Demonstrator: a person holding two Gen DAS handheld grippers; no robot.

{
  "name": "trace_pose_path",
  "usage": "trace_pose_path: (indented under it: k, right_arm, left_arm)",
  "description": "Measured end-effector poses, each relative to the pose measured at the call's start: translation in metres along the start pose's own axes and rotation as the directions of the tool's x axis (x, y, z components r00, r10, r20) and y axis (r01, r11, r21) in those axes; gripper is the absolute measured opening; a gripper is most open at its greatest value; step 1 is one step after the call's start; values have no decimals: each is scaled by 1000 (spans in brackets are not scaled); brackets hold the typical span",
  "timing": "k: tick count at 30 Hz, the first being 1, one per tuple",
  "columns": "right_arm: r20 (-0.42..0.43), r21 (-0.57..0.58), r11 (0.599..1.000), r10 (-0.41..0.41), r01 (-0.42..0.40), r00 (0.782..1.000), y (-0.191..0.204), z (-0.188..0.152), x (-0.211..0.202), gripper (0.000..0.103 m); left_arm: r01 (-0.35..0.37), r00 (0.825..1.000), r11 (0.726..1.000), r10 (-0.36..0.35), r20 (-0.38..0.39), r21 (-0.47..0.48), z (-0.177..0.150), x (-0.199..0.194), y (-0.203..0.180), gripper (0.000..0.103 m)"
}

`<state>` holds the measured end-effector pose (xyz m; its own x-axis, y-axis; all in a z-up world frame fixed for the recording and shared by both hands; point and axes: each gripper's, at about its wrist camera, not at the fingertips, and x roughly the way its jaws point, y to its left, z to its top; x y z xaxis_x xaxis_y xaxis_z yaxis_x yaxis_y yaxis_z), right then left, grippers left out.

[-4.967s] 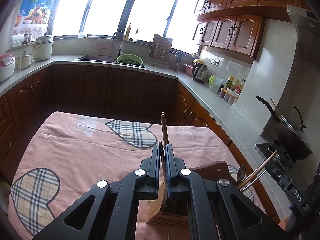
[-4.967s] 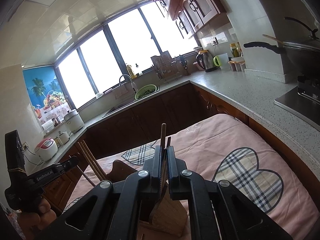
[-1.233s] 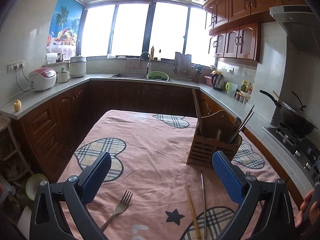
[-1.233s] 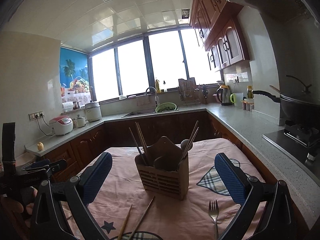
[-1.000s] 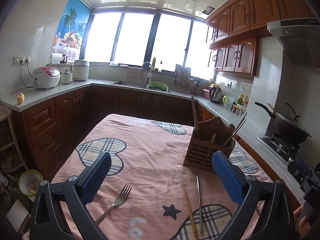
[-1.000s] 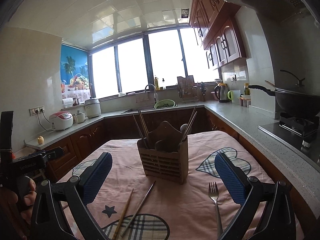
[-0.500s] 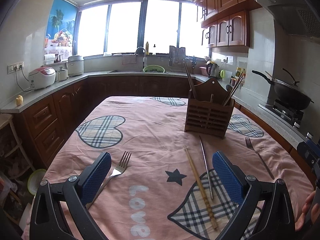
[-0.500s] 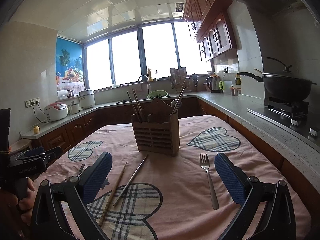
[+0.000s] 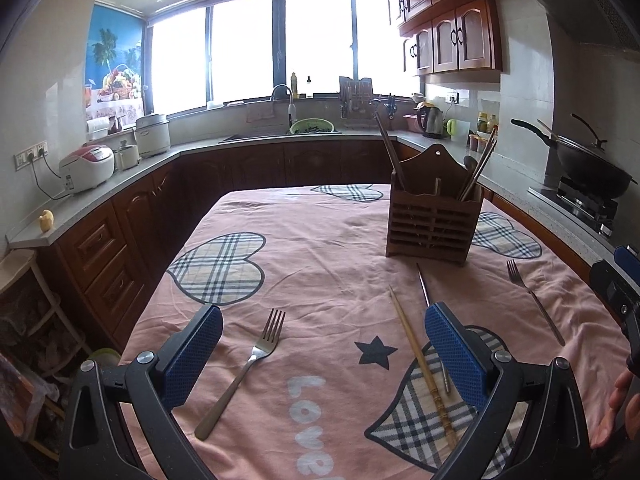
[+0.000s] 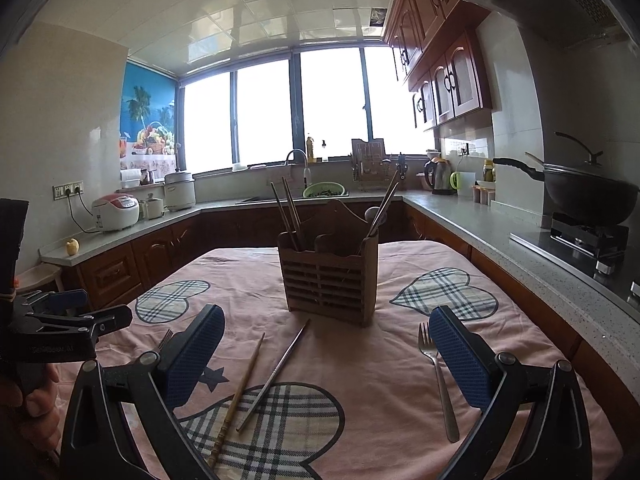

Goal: Organize utensils

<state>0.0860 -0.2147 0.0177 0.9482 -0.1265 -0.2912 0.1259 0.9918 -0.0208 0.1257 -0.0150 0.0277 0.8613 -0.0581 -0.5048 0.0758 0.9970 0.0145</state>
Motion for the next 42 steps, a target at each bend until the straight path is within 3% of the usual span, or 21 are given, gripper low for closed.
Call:
trace_pose_path:
  k: [13,19,26,34,42]
  right_arm:
    - [94,-105,994,48,-38,994,22,38,-32,103]
    - [123,-69,996,56,-47,991,18,49,-39,103]
    - [110,-60,997,51,-44,993,15,31,-39,103]
    - [23,-3,1000,18,-18,1000,5,-4,-24,103]
    - [43,7,1000,-27,27,999,1,-7,-29,103]
  left_arm:
    - [-50,998,999,49,27,9,2,-13,-7,102]
    - [-56,998,998,56,31,13,6,-19,-12,102]
    - [-64,997,998,64,46,1,-4,-25,-15,102]
    - [-54,998,998,53,21,22,-14,-27,-17,102]
    - [-29,999,999,29,38,17,-24,-28,-15,102]
